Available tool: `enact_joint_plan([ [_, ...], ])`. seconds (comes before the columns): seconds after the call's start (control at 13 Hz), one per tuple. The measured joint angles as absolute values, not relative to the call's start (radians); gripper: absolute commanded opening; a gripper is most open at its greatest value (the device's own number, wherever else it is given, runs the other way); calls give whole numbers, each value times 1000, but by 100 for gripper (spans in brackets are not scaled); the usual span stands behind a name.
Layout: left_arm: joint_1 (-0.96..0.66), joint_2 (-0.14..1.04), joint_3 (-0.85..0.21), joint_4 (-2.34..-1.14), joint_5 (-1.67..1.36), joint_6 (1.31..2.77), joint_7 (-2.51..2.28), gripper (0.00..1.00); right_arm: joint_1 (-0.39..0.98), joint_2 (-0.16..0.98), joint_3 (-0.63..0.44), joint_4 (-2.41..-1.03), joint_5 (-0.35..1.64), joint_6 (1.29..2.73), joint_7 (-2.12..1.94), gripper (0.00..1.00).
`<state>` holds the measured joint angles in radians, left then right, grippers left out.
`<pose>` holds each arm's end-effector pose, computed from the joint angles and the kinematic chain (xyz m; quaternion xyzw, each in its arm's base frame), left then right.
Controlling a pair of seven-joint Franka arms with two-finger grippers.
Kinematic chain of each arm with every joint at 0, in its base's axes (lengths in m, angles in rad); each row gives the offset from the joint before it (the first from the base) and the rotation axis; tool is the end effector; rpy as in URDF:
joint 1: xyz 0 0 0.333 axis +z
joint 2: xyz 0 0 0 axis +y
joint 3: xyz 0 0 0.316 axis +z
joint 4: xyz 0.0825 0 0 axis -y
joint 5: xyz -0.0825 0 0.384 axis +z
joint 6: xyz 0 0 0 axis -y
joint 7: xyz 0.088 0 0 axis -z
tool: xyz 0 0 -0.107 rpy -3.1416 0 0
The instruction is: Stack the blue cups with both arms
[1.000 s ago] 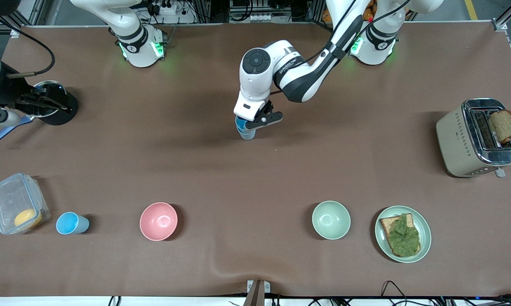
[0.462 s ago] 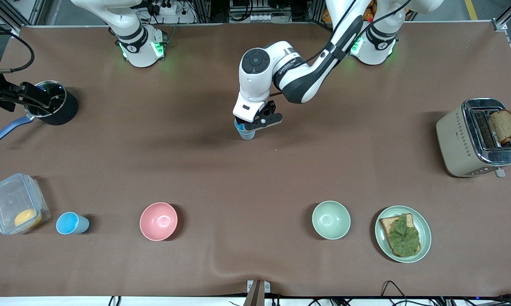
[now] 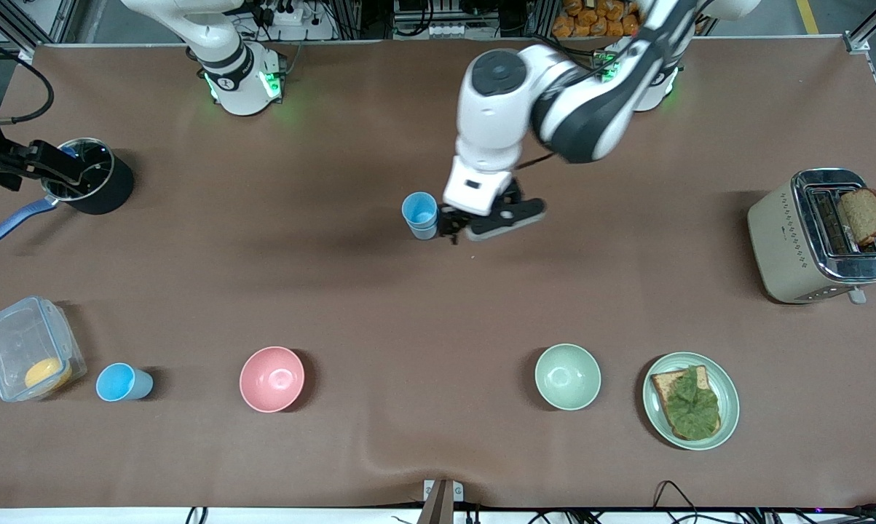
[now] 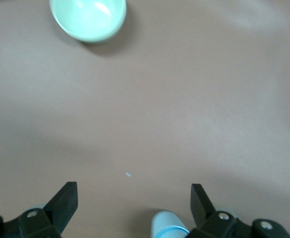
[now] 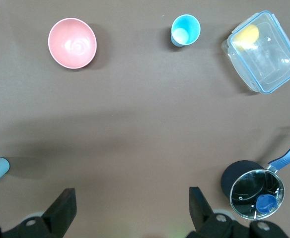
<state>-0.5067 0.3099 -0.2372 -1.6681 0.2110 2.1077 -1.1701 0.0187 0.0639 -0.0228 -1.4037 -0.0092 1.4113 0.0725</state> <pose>0.5030 -0.4290 0.4431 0.9809 0.1717 0.0882 0.0233 0.5578 -0.0029 0.6529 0.9988 -0.0389 -0.0279 0.0063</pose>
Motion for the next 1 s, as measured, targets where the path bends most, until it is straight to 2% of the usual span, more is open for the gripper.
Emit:
enact_joint_plan([
  [0.23, -410, 244, -234, -1669, 211, 2018, -952, 100, -28, 64, -23, -1403, -9, 1411, 19, 100],
  [0.62, -249, 158, -233, -1666, 199, 1919, -733, 100, -31, 64, -17, -1403, -8, 1411, -6, 100],
  [1.0, -158, 132, -230, -1624, 134, 1796, -539, 100, -30, 64, -2, -1402, -7, 1409, -6, 100],
])
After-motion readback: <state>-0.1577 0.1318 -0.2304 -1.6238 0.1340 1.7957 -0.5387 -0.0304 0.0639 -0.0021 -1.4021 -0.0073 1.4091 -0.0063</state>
